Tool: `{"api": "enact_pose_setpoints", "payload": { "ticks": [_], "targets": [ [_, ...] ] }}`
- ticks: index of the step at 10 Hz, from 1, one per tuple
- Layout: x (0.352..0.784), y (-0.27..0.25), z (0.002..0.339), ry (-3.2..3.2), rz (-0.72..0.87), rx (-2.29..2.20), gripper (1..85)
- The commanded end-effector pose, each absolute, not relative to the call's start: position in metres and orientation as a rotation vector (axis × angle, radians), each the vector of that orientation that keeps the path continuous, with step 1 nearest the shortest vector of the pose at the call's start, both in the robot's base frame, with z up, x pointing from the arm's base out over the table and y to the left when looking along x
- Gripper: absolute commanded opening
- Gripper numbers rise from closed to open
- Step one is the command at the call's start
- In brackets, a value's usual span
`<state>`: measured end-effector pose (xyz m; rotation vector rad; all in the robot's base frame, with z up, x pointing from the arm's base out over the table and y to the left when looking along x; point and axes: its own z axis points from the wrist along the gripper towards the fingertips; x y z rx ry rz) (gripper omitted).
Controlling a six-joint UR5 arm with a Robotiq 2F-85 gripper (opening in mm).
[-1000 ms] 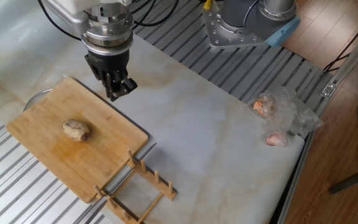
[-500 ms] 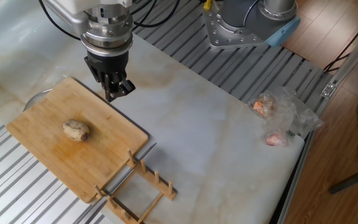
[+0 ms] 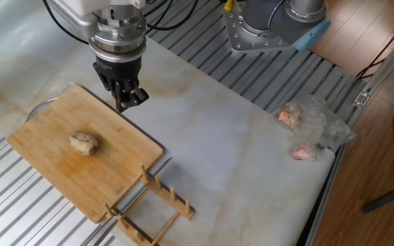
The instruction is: Slice the lotus root
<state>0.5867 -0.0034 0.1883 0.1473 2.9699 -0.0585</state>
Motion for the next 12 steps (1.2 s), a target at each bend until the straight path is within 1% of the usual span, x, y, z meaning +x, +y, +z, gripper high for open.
{"api": "enact_pose_setpoints", "payload": {
  "ticks": [1,10,12],
  "targets": [
    [0.587,-0.002,0.188,2.967,-0.044,0.158,1.3],
    [0.581,-0.005,0.188,2.993,-0.073,0.138,1.3],
    [0.577,0.004,0.187,3.011,-0.021,0.122,1.3]
  ]
}}
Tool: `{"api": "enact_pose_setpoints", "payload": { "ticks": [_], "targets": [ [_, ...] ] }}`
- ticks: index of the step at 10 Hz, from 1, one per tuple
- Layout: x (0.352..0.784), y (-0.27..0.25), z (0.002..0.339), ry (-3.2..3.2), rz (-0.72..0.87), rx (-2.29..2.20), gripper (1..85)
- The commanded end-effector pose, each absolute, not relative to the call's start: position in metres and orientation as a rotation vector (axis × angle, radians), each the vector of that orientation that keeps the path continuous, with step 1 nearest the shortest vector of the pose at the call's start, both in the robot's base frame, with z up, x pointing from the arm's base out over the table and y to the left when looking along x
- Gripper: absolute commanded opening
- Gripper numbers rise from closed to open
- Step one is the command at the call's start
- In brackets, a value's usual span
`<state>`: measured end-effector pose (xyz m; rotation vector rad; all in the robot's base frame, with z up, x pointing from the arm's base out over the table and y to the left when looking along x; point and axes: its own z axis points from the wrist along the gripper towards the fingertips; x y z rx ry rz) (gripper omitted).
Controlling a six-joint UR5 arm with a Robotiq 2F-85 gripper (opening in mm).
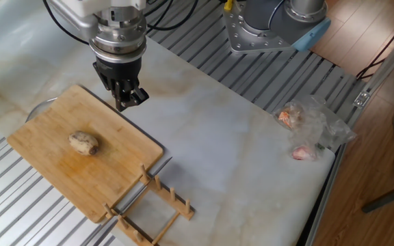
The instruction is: Slice the lotus root
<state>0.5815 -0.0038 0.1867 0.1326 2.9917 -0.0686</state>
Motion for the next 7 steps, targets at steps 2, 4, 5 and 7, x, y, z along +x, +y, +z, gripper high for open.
{"api": "enact_pose_setpoints", "payload": {
  "ticks": [2,4,5,7],
  "targets": [
    [0.571,0.010,0.184,3.037,0.011,0.091,1.3],
    [0.580,0.017,0.183,3.004,0.049,0.090,1.3],
    [0.579,0.024,0.178,3.008,0.070,0.064,1.3],
    [0.571,0.032,0.167,3.034,0.070,0.064,1.3]
  ]
}}
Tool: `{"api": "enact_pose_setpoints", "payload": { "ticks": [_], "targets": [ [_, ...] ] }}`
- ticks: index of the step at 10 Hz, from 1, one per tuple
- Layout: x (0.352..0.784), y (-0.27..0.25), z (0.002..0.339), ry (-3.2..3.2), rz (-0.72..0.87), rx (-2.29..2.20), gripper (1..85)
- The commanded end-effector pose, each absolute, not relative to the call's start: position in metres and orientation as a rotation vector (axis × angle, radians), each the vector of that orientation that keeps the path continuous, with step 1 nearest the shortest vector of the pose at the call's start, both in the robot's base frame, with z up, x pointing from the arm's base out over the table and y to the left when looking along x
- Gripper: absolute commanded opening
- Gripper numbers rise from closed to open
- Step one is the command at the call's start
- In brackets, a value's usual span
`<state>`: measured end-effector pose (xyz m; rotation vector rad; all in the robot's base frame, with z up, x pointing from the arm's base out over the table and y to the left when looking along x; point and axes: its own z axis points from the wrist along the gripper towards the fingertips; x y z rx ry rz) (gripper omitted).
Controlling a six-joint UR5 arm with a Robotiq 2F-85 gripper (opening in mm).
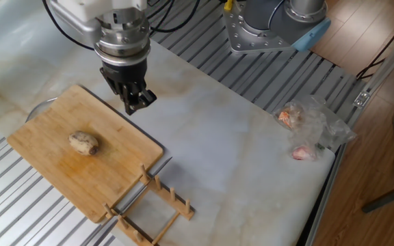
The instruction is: Slice the lotus root
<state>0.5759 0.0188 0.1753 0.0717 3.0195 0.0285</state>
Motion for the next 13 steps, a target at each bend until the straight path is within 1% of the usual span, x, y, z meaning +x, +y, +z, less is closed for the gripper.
{"api": "enact_pose_setpoints", "payload": {
  "ticks": [1,5,7,8,10,13],
  "targets": [
    [0.565,0.034,0.166,3.060,0.083,0.041,1.3],
    [0.563,0.039,0.167,3.065,0.105,0.058,1.3],
    [0.534,0.045,0.168,3.176,0.133,-0.015,1.3],
    [0.528,0.047,0.170,3.198,0.145,-0.029,1.3],
    [0.535,0.020,0.168,3.174,-0.024,-0.100,1.3],
    [0.531,0.046,0.170,3.186,0.108,-0.062,1.3]
  ]
}}
